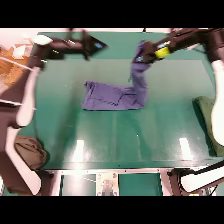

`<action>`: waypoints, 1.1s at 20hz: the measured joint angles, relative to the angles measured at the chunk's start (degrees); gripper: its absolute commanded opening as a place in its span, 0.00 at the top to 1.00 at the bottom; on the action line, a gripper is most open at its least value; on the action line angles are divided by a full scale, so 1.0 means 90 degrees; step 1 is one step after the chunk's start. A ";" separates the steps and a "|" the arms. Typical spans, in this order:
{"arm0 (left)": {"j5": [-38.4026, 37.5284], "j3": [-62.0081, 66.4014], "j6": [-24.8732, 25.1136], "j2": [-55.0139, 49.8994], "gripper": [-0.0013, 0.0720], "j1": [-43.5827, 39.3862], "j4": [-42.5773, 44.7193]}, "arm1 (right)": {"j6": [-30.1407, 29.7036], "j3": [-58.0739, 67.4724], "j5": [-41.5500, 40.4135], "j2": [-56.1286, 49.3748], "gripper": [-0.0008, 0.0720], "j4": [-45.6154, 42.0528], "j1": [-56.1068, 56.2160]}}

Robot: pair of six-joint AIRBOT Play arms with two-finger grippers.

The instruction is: Fold the shirts.

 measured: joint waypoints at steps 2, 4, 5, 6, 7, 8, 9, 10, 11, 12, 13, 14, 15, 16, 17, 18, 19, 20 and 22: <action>-0.0214 0.0002 0.0095 0.0522 0.95 0.0678 -0.0010 | 0.0041 -0.0206 -0.0729 -0.0308 0.96 0.0005 0.0736; -0.0367 -0.0019 0.0194 0.0923 0.95 0.1251 0.0012 | 0.0066 -0.0347 -0.1608 -0.0799 0.95 0.0000 0.1469; -0.0466 -0.0032 0.0245 0.1095 0.95 0.1506 0.0005 | 0.0083 -0.0393 -0.2125 -0.1115 0.61 0.0005 0.1838; -0.0580 -0.0044 0.0279 0.1200 0.95 0.1683 0.0012 | 0.0087 -0.0425 -0.2582 -0.1423 0.21 0.0019 0.2159; -0.0729 -0.0056 0.0301 0.1282 0.95 0.1817 0.0049 | 0.0087 -0.0432 -0.3011 -0.1712 0.20 0.0024 0.2448; -0.0843 -0.0070 0.0316 0.1353 0.95 0.1923 0.0061 | 0.0090 -0.0408 -0.3327 -0.1955 0.22 0.0039 0.2679; -0.0945 -0.0090 0.0330 0.1401 0.95 0.2001 0.0063 | 0.0090 -0.0333 -0.3526 -0.2113 0.27 0.0039 0.2805; -0.1025 -0.0114 0.0345 0.1430 0.95 0.2059 0.0090 | 0.0109 -0.0216 -0.3572 -0.2174 0.29 -0.0012 0.2824; -0.1083 -0.0131 0.0357 0.1443 0.95 0.2079 0.0148 | 0.0204 -0.0056 -0.3524 -0.2169 0.29 -0.0131 0.2747; -0.1151 -0.0143 0.0381 0.1469 0.95 0.2108 0.0172 | 0.0330 0.0075 -0.3337 -0.2098 0.29 -0.0328 0.2589; -0.1185 -0.0153 0.0401 0.1491 0.95 0.2137 0.0168 | 0.0508 0.0180 -0.3126 -0.1972 0.29 -0.0561 0.2329; -0.1209 -0.0158 0.0408 0.1494 0.95 0.2154 0.0180 | 0.0665 0.0243 -0.2909 -0.1821 0.29 -0.0777 0.2030; -0.1222 -0.0168 0.0420 0.1494 0.95 0.2169 0.0226 | 0.0814 0.0279 -0.2657 -0.1676 0.29 -0.0937 0.1690; -0.1251 -0.0168 0.0430 0.1501 0.95 0.2174 0.0219 | 0.0950 0.0277 -0.2344 -0.1542 0.29 -0.1093 0.1297; -0.1270 -0.0168 0.0444 0.1511 0.95 0.2176 0.0209 | 0.1061 0.0216 -0.2059 -0.1438 0.29 -0.1207 0.0918; -0.1273 -0.0172 0.0449 0.1511 0.95 0.2183 0.0216 | 0.1139 0.0075 -0.1773 -0.1331 0.29 -0.1299 0.0515; -0.1275 -0.0172 0.0452 0.1508 0.95 0.2188 0.0228 | 0.1200 -0.0160 -0.1545 -0.1234 0.29 -0.1367 0.0163; -0.1277 -0.0172 0.0461 0.1511 0.95 0.2191 0.0223 | 0.1226 -0.0459 -0.1353 -0.1156 0.28 -0.1394 -0.0121; -0.1282 -0.0172 0.0466 0.1513 0.95 0.2191 0.0226 | 0.1234 -0.1224 -0.1217 -0.1039 0.20 -0.1321 -0.0593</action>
